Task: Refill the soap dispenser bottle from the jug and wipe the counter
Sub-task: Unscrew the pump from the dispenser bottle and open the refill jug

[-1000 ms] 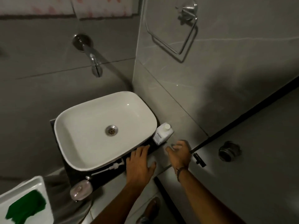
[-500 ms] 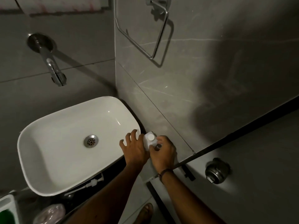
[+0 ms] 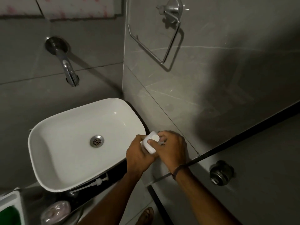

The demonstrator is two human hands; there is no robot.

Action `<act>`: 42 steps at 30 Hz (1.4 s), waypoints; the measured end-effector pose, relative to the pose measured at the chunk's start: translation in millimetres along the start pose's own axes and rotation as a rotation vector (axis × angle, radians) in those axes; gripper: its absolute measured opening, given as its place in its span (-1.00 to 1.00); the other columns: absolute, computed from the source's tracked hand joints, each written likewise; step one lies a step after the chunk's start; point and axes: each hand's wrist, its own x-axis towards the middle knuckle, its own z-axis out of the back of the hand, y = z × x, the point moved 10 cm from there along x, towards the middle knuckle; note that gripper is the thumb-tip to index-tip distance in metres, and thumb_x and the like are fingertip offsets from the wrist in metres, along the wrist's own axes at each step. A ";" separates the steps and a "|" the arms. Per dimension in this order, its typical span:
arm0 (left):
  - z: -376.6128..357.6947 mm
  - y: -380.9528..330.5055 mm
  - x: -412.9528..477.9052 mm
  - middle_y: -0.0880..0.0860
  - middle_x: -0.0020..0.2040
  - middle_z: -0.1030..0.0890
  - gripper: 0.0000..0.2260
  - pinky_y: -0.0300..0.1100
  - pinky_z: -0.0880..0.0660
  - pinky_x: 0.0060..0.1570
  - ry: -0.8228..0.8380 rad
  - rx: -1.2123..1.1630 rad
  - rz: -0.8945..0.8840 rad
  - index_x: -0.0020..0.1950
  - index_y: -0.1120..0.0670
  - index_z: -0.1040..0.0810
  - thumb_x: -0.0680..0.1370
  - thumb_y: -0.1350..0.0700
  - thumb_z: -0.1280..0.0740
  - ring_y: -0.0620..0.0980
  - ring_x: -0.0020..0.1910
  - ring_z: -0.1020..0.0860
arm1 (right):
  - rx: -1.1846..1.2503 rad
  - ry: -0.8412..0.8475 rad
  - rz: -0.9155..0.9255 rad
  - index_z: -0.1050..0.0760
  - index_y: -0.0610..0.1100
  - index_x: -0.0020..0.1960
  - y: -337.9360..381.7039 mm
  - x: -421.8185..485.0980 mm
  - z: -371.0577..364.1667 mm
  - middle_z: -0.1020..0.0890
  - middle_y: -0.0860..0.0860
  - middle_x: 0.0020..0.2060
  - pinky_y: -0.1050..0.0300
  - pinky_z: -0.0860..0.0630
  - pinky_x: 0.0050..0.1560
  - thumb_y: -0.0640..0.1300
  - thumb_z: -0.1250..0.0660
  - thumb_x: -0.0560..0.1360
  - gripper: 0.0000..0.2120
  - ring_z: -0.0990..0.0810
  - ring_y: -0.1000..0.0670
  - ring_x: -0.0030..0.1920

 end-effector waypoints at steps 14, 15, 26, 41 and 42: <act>81.5 -43.7 -55.0 -0.08 0.07 -0.75 -0.41 -0.14 -0.66 0.06 -0.074 -0.073 -0.178 0.28 -0.02 -0.67 0.28 -0.15 -0.61 -0.06 0.00 -0.71 | -0.328 0.566 0.431 -0.52 0.02 0.36 135.8 -38.4 46.5 -0.67 0.01 0.18 0.03 -0.65 0.13 -0.05 -0.63 0.28 -0.32 -0.66 -0.02 0.12; 85.6 -44.6 -58.6 -0.06 0.08 -0.76 -0.41 -0.14 -0.66 0.06 -0.084 -0.072 -0.177 0.27 0.00 -0.68 0.28 -0.18 -0.59 -0.05 0.00 -0.71 | -0.365 0.542 0.419 -0.47 0.04 0.39 138.8 -41.1 48.5 -0.65 0.02 0.19 0.04 -0.63 0.10 0.09 -0.63 0.27 -0.26 -0.65 -0.03 0.12; 133.2 -43.9 -94.4 -0.22 -0.04 -0.72 -0.47 -0.25 -0.59 -0.03 -0.177 -0.051 -0.172 0.20 -0.16 -0.67 0.26 -0.24 -0.58 -0.11 -0.07 -0.71 | -0.410 0.489 0.406 -0.46 0.07 0.39 171.2 -84.9 47.1 -0.61 0.05 0.20 -0.01 -0.61 0.14 0.25 -0.56 0.33 -0.30 -0.62 -0.02 0.11; 162.5 -32.0 -112.1 -0.08 0.06 -0.76 -0.39 -0.39 -0.46 -0.03 -0.197 0.005 -0.185 0.25 -0.06 -0.68 0.25 -0.25 -0.59 -0.14 -0.07 -0.63 | -0.237 0.533 0.420 -0.59 0.08 0.28 192.7 -117.2 35.6 -0.64 0.07 0.15 0.18 -0.54 -0.01 -0.12 -0.53 0.42 -0.55 -0.56 0.09 -0.05; 164.0 -30.5 -112.6 -0.09 0.07 -0.76 -0.38 -0.41 -0.45 -0.02 -0.193 -0.005 -0.180 0.26 -0.08 -0.67 0.25 -0.26 -0.58 -0.15 -0.05 -0.64 | -0.212 0.536 0.407 -0.54 0.10 0.34 193.9 -119.7 34.8 -0.61 0.09 0.19 0.13 -0.59 0.07 -0.06 -0.55 0.40 -0.48 -0.57 0.07 0.02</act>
